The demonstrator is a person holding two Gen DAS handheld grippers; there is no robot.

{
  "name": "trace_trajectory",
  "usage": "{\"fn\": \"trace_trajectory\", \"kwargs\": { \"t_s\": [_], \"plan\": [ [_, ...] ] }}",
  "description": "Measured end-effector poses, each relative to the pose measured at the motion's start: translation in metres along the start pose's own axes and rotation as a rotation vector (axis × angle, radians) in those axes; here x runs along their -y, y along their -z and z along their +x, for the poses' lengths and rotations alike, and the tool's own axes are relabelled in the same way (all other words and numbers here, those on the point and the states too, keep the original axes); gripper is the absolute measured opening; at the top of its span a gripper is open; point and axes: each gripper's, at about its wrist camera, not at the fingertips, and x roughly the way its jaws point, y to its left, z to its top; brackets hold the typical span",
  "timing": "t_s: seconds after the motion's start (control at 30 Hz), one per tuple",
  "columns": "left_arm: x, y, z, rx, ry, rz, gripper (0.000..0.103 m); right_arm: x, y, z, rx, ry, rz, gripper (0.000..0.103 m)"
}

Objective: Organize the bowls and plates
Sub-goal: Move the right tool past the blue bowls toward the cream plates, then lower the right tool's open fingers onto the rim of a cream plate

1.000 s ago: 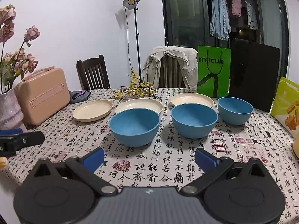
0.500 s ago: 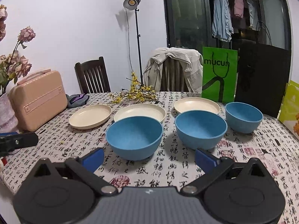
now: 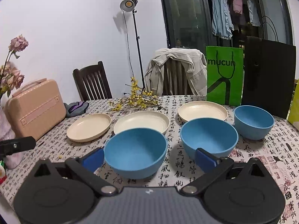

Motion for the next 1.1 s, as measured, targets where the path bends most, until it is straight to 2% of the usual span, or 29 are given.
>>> {"fn": "trace_trajectory", "kwargs": {
  "t_s": [0.63,1.1],
  "plan": [
    [-0.035,-0.022,0.049,0.029,-0.052,-0.086,0.103,-0.017,-0.035,0.067,0.031,-0.056,0.001,0.103],
    [-0.077,-0.050,0.076,0.030,-0.093,-0.160,0.103,-0.055,-0.057,0.101,0.053,-0.091,0.019,0.103]
  ]
}}
